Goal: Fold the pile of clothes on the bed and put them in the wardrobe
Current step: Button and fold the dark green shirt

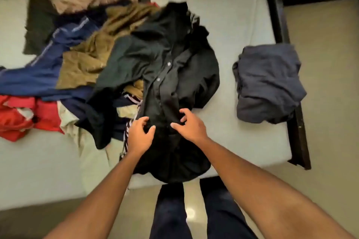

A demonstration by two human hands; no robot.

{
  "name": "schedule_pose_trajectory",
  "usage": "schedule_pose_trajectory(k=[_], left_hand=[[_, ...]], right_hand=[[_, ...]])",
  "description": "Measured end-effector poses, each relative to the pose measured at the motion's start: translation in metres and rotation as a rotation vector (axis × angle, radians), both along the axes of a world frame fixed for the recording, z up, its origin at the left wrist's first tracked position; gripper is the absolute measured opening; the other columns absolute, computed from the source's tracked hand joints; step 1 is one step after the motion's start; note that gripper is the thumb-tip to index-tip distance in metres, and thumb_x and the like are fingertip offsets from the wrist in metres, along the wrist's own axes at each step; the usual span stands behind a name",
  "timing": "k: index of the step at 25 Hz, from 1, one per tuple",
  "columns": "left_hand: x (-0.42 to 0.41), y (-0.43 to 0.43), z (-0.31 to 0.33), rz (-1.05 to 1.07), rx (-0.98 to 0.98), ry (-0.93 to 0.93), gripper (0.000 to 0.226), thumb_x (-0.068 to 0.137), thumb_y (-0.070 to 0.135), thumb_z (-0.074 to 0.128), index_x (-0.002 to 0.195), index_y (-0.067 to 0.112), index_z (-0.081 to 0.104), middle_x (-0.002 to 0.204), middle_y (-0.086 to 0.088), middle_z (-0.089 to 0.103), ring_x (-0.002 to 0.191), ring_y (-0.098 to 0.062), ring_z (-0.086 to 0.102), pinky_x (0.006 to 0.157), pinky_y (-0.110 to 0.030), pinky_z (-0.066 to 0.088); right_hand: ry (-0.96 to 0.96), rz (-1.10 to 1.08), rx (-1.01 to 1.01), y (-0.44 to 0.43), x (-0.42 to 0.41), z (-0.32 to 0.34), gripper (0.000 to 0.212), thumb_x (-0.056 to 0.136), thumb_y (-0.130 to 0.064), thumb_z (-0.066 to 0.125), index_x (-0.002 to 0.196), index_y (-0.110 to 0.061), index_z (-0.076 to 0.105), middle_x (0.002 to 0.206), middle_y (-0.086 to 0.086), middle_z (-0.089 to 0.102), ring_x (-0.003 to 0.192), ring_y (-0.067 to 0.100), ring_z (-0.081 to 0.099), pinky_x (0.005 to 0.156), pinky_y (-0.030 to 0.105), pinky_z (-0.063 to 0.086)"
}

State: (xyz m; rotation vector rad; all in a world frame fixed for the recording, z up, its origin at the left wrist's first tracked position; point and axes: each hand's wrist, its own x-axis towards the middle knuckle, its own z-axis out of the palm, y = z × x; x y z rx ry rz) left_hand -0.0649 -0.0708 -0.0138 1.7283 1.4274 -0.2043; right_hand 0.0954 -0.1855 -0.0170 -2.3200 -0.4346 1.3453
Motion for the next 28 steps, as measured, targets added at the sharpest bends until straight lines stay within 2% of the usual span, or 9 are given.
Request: schedule_pose_trajectory(k=[3,7,11,12,15,16,20,23,28], left_hand=[[-0.038,-0.025,-0.016,0.087,-0.031,0.036,0.033,0.087,0.018,0.076,0.115,0.01,0.061,0.102,-0.011,0.058,0.08,-0.022,0.061,0.085,-0.042,0.054],[-0.051,-0.038,-0.015,-0.109,-0.039,0.041,0.037,0.084,0.027,0.079,0.115,0.016,0.062,0.105,-0.003,0.054,0.091,-0.017,0.057,0.086,-0.037,0.052],[-0.047,-0.047,-0.021,-0.448,0.154,0.111,0.064,0.076,0.04,0.081,0.128,0.021,0.049,0.119,-0.004,0.051,0.103,-0.027,0.057,0.082,-0.046,0.053],[-0.044,-0.051,-0.024,-0.519,0.219,0.105,0.068,0.075,0.04,0.081,0.129,0.022,0.045,0.119,-0.005,0.05,0.102,-0.029,0.056,0.079,-0.047,0.052],[-0.033,-0.058,-0.034,-0.721,0.345,0.088,0.078,0.074,0.036,0.081,0.138,0.025,0.038,0.116,-0.006,0.047,0.097,-0.029,0.054,0.075,-0.044,0.049],[-0.031,-0.058,-0.039,-0.758,0.354,0.11,0.08,0.074,0.037,0.081,0.141,0.026,0.037,0.117,-0.006,0.047,0.098,-0.029,0.053,0.076,-0.044,0.048],[-0.022,-0.055,-0.053,-0.811,0.407,0.16,0.081,0.071,0.034,0.082,0.141,0.026,0.041,0.117,-0.007,0.048,0.098,-0.031,0.053,0.071,-0.044,0.045],[-0.017,-0.046,-0.055,-0.867,0.417,0.071,0.059,0.069,0.017,0.073,0.126,0.019,0.056,0.104,-0.008,0.056,0.086,-0.036,0.058,0.062,-0.042,0.045],[-0.043,-0.026,-0.045,-0.807,0.263,-0.164,0.034,0.074,0.016,0.053,0.103,0.016,0.071,0.094,-0.005,0.062,0.084,-0.033,0.061,0.069,-0.041,0.052]], right_hand=[[-0.01,0.121,0.017,-0.053,-0.038,-0.011,0.051,0.083,-0.046,0.077,0.126,-0.031,0.054,0.094,-0.011,0.06,0.085,0.013,0.061,0.079,0.029,0.048],[-0.005,0.094,0.001,-0.081,-0.082,-0.001,0.042,0.088,-0.045,0.075,0.123,-0.033,0.056,0.1,-0.016,0.06,0.087,0.003,0.059,0.085,0.031,0.057],[-0.059,-0.155,0.113,-0.04,-0.079,0.002,0.068,0.077,-0.052,0.082,0.134,-0.033,0.05,0.114,-0.015,0.056,0.099,0.002,0.057,0.085,0.022,0.052],[-0.086,-0.159,0.111,-0.03,-0.077,-0.001,0.067,0.077,-0.049,0.083,0.133,-0.032,0.052,0.114,-0.015,0.057,0.099,0.001,0.056,0.085,0.021,0.052],[-0.21,-0.155,0.166,-0.021,-0.068,-0.018,0.019,0.088,-0.018,0.075,0.106,-0.023,0.071,0.099,-0.011,0.068,0.091,0.004,0.062,0.088,0.029,0.055],[-0.223,-0.22,0.185,-0.026,-0.062,-0.022,0.014,0.09,-0.011,0.071,0.097,-0.023,0.073,0.094,-0.01,0.071,0.089,0.005,0.064,0.087,0.028,0.055],[-0.368,-0.552,0.214,-0.07,-0.019,-0.018,0.031,0.093,0.001,0.058,0.087,-0.025,0.075,0.095,-0.001,0.072,0.093,0.013,0.067,0.081,0.013,0.05],[-0.437,-0.402,0.208,-0.103,-0.02,-0.017,0.037,0.093,0.004,0.054,0.085,-0.026,0.075,0.094,0.0,0.069,0.089,0.011,0.065,0.081,0.013,0.049],[-0.206,0.019,0.024,-0.121,-0.057,-0.038,0.033,0.092,-0.006,0.055,0.089,-0.029,0.077,0.091,-0.008,0.064,0.082,0.011,0.06,0.074,0.019,0.041]])
